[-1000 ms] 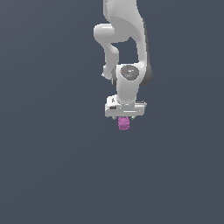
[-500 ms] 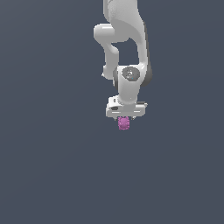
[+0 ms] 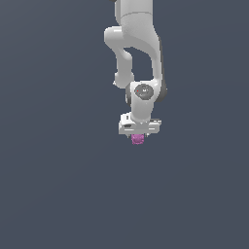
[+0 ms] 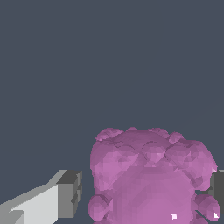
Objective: Pick up the object and move it to a goal position.
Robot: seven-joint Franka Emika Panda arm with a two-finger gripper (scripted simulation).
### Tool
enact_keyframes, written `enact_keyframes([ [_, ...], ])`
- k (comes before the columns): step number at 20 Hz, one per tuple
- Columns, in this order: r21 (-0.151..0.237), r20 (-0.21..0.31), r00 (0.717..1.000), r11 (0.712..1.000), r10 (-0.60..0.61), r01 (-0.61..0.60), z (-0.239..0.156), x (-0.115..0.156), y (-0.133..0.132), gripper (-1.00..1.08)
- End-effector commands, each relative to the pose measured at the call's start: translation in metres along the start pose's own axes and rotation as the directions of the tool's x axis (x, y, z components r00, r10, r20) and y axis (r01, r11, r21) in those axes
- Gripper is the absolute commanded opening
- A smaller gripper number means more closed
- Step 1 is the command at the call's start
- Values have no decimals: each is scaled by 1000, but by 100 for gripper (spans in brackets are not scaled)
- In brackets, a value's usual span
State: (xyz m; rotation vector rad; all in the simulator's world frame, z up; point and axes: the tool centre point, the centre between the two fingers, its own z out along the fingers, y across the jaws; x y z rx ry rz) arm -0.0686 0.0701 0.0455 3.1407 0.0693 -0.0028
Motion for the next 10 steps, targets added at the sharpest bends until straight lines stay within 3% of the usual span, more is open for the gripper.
enact_keyframes([
  [1,0,-2,1000,1000,0,0,5,1,0,100],
  [3,0,-2,1000,1000,0,0,6,1,0,100],
  [4,0,-2,1000,1000,0,0,6,1,0,-100],
  [10,0,-2,1000,1000,0,0,6,1,0,-100],
])
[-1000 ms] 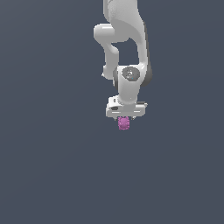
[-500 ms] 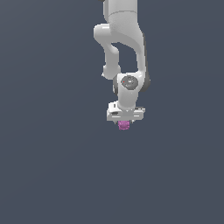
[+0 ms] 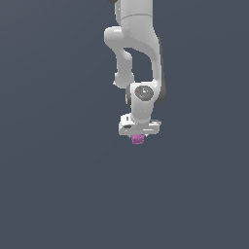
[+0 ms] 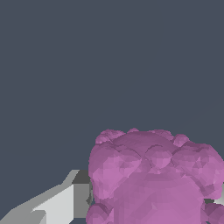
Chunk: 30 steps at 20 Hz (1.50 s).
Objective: Pick up the object and move it to a goal position.
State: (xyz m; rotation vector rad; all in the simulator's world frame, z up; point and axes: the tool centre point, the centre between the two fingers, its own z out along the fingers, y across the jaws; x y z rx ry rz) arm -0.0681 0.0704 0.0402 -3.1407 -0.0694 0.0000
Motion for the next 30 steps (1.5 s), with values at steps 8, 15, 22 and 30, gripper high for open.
enact_keyframes([
  [8,0,-1,1000,1000,0,0,-4,2,0,-100],
  [15,0,-1,1000,1000,0,0,-30,14,-3,-100],
  [22,0,-1,1000,1000,0,0,-81,36,-9,-100],
  [30,0,-1,1000,1000,0,0,-155,70,-17,-100],
])
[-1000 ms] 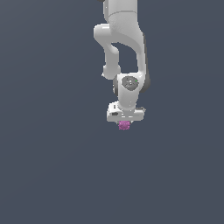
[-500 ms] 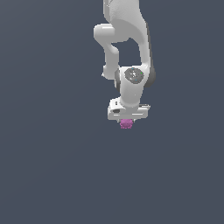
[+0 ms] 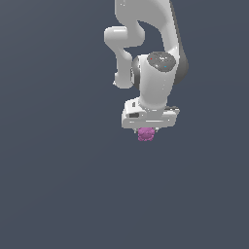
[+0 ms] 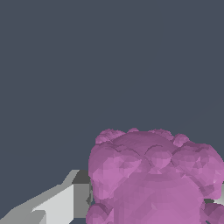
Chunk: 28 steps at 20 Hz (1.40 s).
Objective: Pick up the object and move it to a goal position.
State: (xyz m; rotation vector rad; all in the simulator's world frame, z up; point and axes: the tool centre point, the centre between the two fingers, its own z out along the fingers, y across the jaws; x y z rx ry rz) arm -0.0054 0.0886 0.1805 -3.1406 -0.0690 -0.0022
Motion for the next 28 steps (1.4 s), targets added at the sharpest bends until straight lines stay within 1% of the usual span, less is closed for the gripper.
enact_keyframes([
  [1,0,1,1000,1000,0,0,-24,11,-3,-100],
  [8,0,1,1000,1000,0,0,-82,39,-9,-100],
  [14,0,1,1000,1000,0,0,-117,58,-13,-100],
  [21,0,1,1000,1000,0,0,-139,70,-16,-100],
  [28,0,1,1000,1000,0,0,-146,75,-17,-100],
])
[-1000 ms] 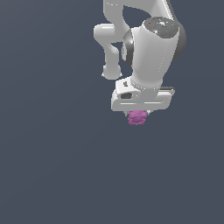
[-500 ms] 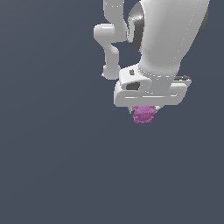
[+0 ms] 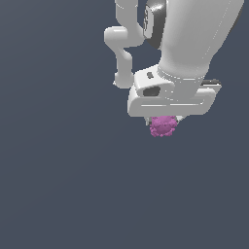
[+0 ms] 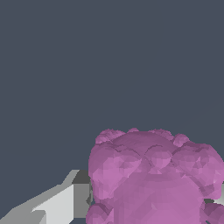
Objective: Pick up the object and move it to a goal position.
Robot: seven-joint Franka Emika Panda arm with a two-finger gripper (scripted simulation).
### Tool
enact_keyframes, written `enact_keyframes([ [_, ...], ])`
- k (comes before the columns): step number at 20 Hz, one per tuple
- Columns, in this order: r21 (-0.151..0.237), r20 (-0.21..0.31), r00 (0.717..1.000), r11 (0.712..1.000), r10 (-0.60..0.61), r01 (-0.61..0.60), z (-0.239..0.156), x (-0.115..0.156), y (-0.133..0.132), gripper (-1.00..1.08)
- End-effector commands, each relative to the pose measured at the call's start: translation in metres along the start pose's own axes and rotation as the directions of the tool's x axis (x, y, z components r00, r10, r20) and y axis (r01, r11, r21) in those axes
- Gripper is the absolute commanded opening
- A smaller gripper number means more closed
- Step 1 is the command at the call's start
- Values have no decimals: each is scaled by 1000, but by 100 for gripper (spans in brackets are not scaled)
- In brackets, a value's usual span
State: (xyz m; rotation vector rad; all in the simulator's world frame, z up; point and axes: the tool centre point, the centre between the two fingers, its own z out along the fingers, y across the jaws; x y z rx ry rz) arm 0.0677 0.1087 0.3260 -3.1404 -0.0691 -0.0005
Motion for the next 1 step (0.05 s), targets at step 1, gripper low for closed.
enact_keyframes([
  [1,0,0,1000,1000,0,0,-1,1,0,-100],
])
